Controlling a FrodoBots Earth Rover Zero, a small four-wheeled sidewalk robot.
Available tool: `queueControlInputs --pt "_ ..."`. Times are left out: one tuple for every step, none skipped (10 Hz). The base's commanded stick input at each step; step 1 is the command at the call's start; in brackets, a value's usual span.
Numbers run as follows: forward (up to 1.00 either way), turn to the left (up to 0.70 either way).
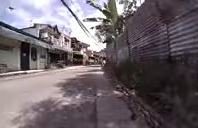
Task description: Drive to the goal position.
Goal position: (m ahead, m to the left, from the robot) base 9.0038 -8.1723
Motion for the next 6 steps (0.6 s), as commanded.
queueControlInputs --pt "1.0 0.0" --pt "1.0 0.0" --pt "1.0 0.0" --pt "1.0 0.0" --pt "1.0 0.0" --pt "1.0 0.0"
